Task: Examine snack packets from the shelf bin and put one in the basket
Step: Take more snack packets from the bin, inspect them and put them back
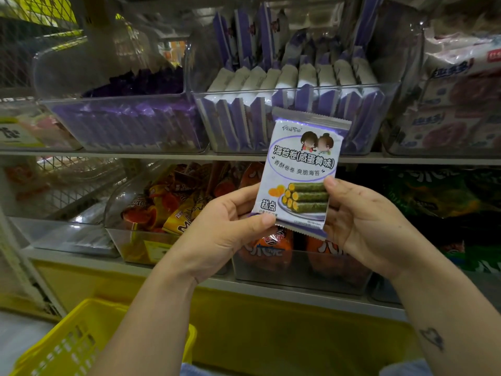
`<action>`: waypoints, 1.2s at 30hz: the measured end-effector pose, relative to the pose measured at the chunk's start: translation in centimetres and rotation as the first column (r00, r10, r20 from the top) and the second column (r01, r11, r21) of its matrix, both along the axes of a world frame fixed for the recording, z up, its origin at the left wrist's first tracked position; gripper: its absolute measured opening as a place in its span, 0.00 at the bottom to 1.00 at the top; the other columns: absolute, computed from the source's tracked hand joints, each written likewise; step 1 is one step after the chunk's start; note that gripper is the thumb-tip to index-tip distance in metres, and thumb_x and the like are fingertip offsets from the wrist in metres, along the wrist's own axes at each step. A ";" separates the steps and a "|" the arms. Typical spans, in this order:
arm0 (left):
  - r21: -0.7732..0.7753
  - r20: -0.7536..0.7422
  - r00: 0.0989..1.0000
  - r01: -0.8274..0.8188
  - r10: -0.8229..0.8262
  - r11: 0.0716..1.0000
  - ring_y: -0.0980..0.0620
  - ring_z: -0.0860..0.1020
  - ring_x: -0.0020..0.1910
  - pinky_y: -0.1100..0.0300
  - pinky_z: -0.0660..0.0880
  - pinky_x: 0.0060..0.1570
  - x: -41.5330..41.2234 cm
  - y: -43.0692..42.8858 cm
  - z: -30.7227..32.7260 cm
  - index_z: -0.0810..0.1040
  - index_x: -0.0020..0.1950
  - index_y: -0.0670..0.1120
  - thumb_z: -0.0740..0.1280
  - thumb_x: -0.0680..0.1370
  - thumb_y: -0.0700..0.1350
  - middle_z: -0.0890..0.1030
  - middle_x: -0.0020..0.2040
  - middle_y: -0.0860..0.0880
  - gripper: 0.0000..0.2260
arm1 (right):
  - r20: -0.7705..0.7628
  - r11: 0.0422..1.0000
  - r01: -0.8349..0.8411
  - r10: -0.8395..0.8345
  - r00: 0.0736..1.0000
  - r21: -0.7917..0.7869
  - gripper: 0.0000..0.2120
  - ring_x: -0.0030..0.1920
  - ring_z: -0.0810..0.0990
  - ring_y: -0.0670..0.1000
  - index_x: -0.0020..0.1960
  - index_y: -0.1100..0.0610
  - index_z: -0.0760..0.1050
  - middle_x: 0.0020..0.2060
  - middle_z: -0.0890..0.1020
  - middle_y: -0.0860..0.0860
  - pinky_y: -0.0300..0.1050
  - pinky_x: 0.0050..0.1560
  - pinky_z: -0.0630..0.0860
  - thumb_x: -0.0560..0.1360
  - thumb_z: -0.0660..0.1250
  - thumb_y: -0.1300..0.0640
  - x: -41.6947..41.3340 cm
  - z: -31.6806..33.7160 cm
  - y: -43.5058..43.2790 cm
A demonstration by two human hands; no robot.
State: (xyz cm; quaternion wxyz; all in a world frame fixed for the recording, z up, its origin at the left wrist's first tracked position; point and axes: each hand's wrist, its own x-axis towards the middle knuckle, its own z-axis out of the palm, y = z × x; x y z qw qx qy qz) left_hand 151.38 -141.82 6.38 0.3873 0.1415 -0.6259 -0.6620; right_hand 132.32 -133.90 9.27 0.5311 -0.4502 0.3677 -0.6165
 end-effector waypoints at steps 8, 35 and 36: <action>-0.175 -0.185 0.982 -0.057 0.024 0.983 0.49 0.79 0.62 0.58 0.76 0.58 -0.4 1.3 2.2 0.77 0.66 0.49 0.73 0.70 0.37 0.81 0.62 0.46 0.25 | 0.250 0.990 -0.142 0.143 0.958 -0.020 0.19 0.52 0.85 0.54 0.51 0.57 0.85 0.55 0.84 0.59 0.48 0.48 0.83 0.74 0.59 0.50 0.6 1.1 0.6; -0.410 0.077 0.946 -0.257 0.314 0.875 0.56 0.77 0.63 0.53 0.77 0.60 -0.6 2.0 1.9 0.76 0.62 0.61 0.72 0.70 0.56 0.77 0.64 0.57 0.21 | -0.137 0.974 0.184 -0.202 0.970 -0.130 0.21 0.43 0.86 0.49 0.48 0.57 0.76 0.43 0.86 0.51 0.39 0.33 0.80 0.60 0.72 0.47 2.4 1.4 0.7; -0.380 0.066 0.955 -0.244 0.290 0.892 0.57 0.78 0.62 0.55 0.78 0.58 -0.9 2.1 1.8 0.73 0.64 0.62 0.72 0.70 0.56 0.78 0.64 0.57 0.23 | -0.167 0.969 0.188 -0.214 0.962 -0.159 0.21 0.42 0.86 0.48 0.47 0.57 0.76 0.42 0.86 0.50 0.39 0.33 0.79 0.59 0.73 0.46 2.5 1.1 0.6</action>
